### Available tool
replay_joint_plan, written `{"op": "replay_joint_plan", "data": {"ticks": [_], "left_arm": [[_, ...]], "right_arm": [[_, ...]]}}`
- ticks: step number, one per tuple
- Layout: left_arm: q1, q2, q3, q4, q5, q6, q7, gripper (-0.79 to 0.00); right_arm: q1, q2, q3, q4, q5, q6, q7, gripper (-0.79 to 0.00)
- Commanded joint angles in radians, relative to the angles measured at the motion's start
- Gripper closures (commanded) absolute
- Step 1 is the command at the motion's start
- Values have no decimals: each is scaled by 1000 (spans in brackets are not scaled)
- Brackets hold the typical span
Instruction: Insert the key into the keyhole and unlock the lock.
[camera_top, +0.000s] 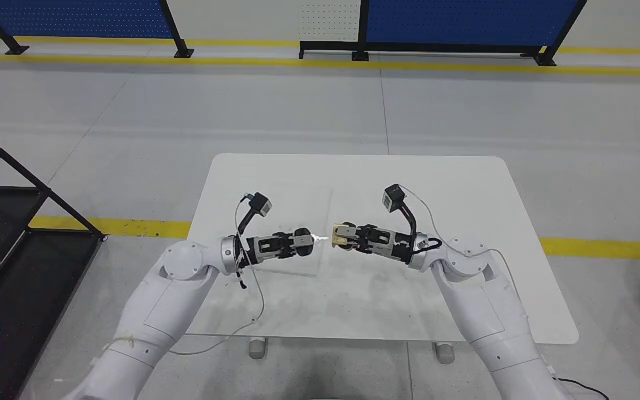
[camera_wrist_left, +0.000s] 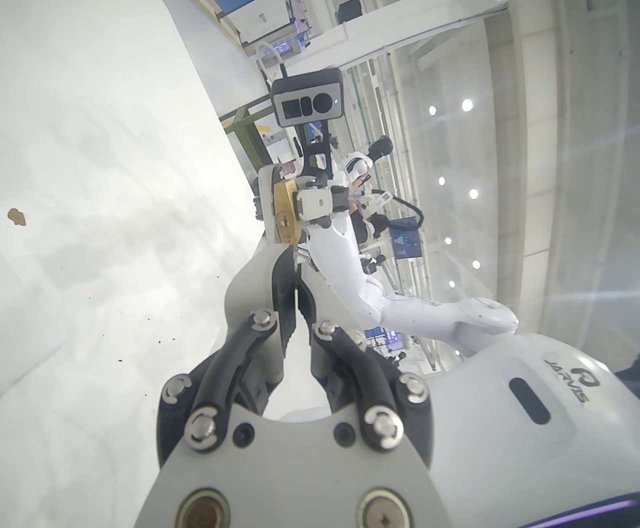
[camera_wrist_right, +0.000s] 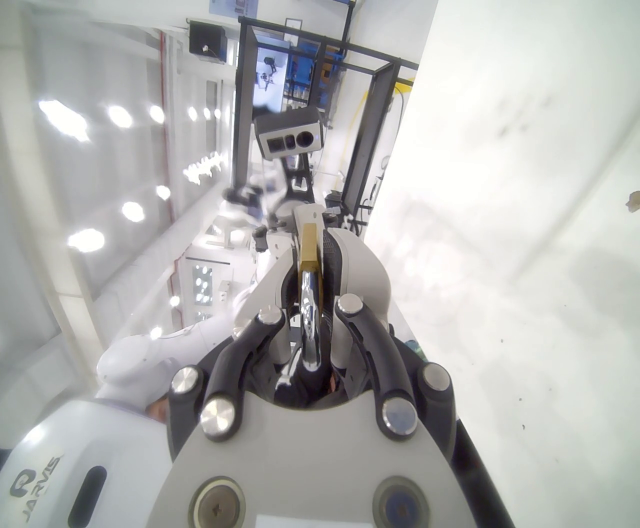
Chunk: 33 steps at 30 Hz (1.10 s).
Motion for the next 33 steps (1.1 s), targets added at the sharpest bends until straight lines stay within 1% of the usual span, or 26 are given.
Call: {"op": "replay_joint_plan", "data": {"ticks": [1,15,33], "left_arm": [[-7,-2,7,6,0,1,2,0],[-47,-9,34,60,-16,-7,-2,0],[-58,-12,47,72,-29,-9,-16,0]], "right_arm": [[0,0,0,0,0,0,0,0],[0,0,0,0,0,0,0,0],[0,0,0,0,0,0,0,0]]}}
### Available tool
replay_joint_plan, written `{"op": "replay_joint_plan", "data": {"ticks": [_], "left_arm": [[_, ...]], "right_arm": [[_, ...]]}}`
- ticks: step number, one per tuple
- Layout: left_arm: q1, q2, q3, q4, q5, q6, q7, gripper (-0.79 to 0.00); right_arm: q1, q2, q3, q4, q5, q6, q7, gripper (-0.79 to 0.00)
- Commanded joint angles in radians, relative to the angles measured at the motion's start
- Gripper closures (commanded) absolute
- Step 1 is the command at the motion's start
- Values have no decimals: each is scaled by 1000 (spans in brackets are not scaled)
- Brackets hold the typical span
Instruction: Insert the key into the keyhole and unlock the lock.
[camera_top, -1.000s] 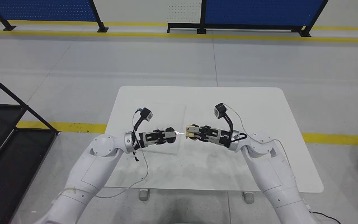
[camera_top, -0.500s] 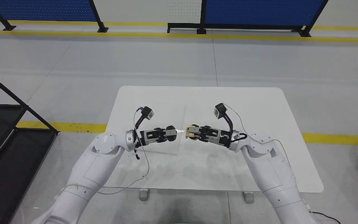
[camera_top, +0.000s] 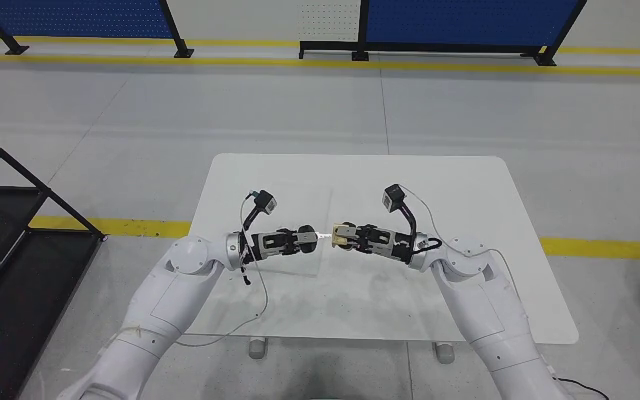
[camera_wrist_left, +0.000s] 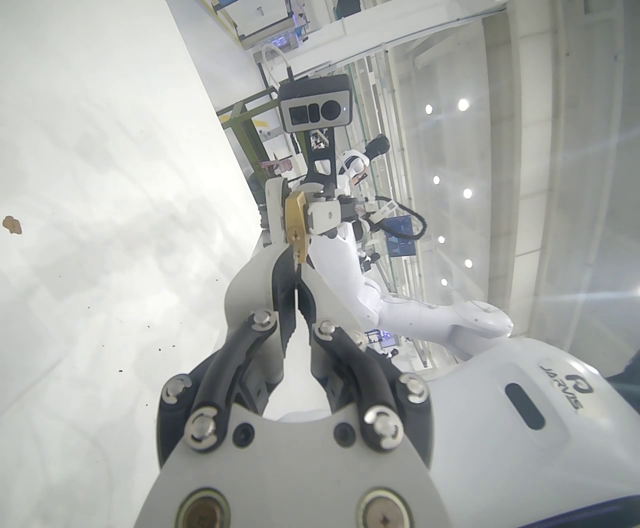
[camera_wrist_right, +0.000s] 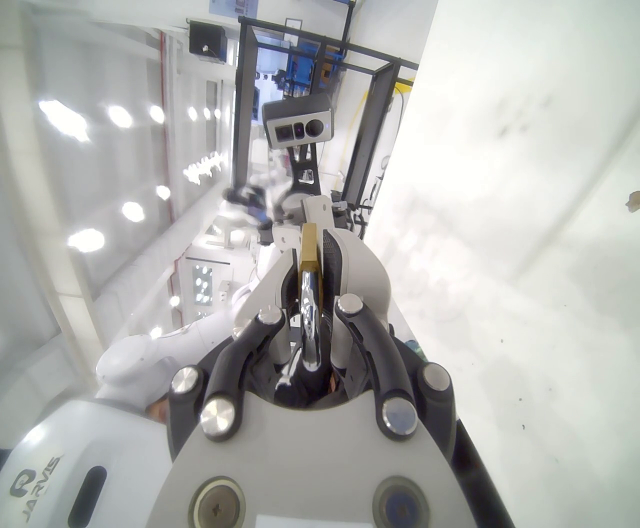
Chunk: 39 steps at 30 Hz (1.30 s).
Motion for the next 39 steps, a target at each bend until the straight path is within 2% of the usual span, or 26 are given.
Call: {"op": "replay_joint_plan", "data": {"ticks": [1,25,39], "left_arm": [[0,0,2,-1,-2,0,-3,0],[-15,-5,15,11,-16,-3,1,0],[32,9,-57,-11,-10,-37,43,0]], "right_arm": [[0,0,0,0,0,0,0,0],[0,0,0,0,0,0,0,0],[0,0,0,0,0,0,0,0]]}}
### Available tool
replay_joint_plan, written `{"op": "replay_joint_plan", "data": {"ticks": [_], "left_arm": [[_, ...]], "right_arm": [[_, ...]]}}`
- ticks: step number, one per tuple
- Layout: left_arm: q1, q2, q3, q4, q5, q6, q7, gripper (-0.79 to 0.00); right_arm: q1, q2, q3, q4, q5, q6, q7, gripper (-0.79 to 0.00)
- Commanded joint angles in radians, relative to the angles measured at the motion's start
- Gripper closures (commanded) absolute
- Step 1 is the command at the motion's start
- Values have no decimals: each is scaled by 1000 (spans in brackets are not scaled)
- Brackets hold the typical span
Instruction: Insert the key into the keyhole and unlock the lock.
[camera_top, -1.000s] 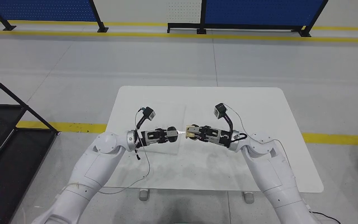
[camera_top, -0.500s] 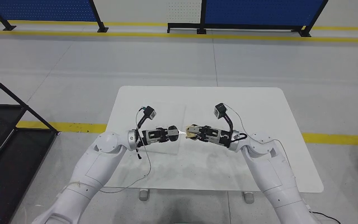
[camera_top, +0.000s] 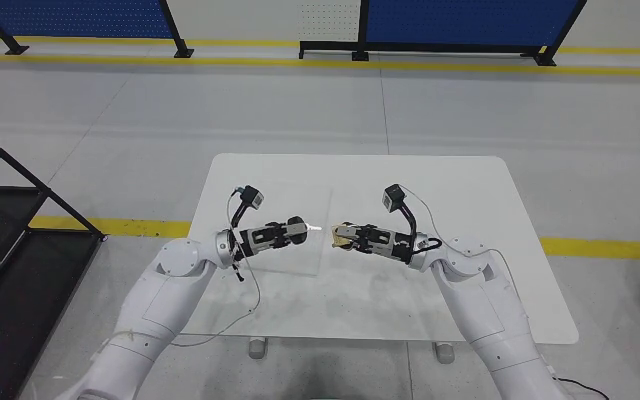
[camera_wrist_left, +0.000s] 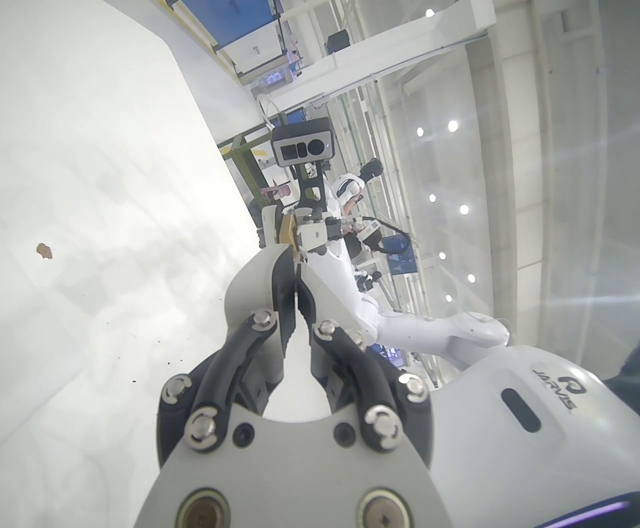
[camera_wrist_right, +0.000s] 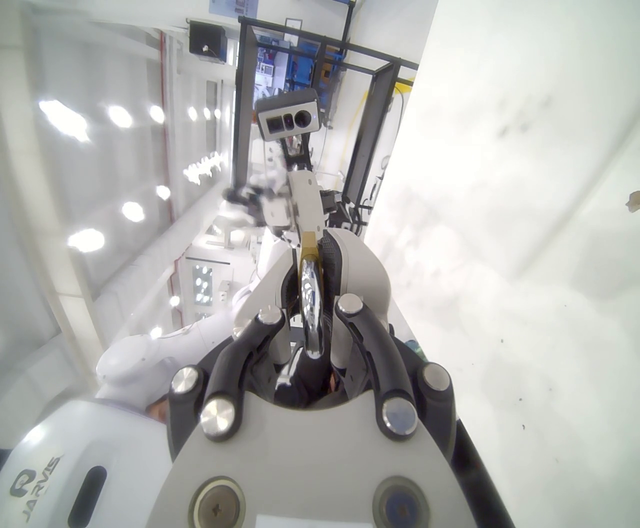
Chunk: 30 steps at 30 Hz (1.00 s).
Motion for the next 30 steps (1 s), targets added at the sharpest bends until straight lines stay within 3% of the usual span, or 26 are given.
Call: {"op": "replay_joint_plan", "data": {"ticks": [1,9,13,23,26,30], "left_arm": [[0,0,1,0,0,0,-1,0],[3,0,2,-6,12,2,11,0],[21,4,-11,-2,192,-133,101,0],[24,-10,-14,47,626,-411,467,0],[19,-15,-42,47,901,-473,642,0],[32,-23,-60,19,1236,-468,880,0]], "right_arm": [[0,0,0,0,0,0,0,0],[0,0,0,0,0,0,0,0],[0,0,0,0,0,0,0,0],[0,0,0,0,0,0,0,0],[0,0,0,0,0,0,0,0],[0,0,0,0,0,0,0,0]]}}
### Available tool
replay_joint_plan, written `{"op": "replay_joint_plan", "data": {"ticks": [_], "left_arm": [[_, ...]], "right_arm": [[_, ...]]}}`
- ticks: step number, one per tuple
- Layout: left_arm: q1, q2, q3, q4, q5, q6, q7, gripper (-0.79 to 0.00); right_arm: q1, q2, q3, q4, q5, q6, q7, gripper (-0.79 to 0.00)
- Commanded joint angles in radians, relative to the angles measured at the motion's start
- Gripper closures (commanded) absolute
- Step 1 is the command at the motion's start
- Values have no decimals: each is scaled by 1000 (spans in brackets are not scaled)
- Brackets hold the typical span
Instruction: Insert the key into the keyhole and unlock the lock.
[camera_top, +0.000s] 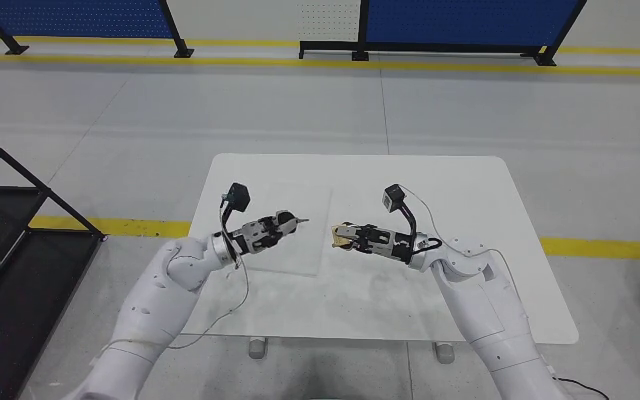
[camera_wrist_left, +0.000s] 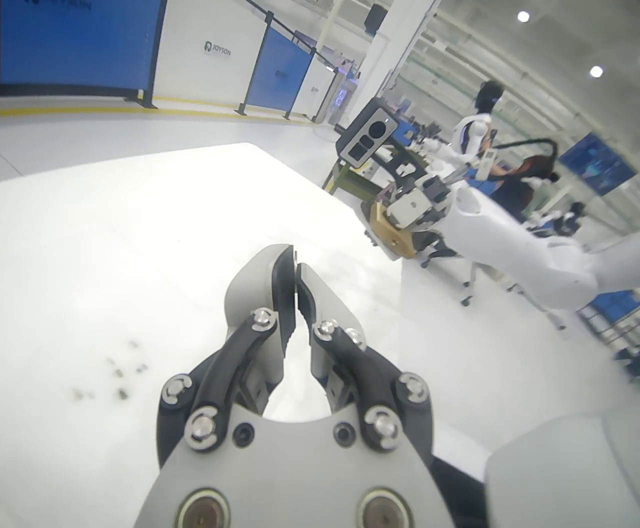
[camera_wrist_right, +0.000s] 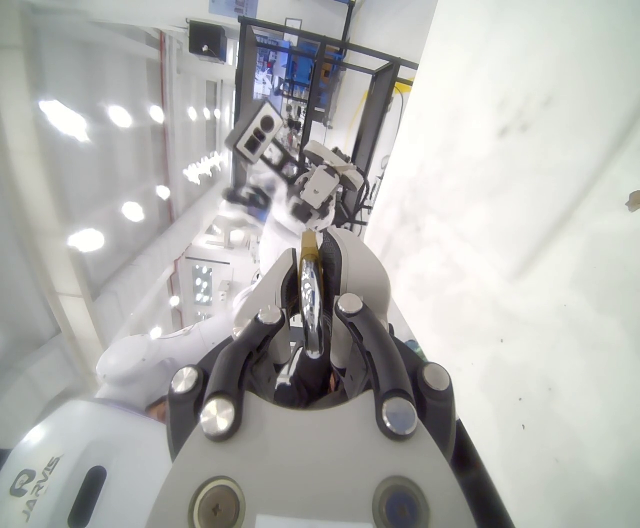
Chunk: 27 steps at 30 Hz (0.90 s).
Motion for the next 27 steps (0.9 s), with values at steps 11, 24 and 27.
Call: {"op": "replay_joint_plan", "data": {"ticks": [11,24,27], "left_arm": [[34,4,69,-14,1034,250,774,0],[13,4,114,53,1129,313,927,0],[13,4,114,53,1129,313,927,0]], "right_arm": [[0,0,0,0,0,0,0,0],[0,0,0,0,0,0,0,0],[0,0,0,0,0,0,0,0]]}}
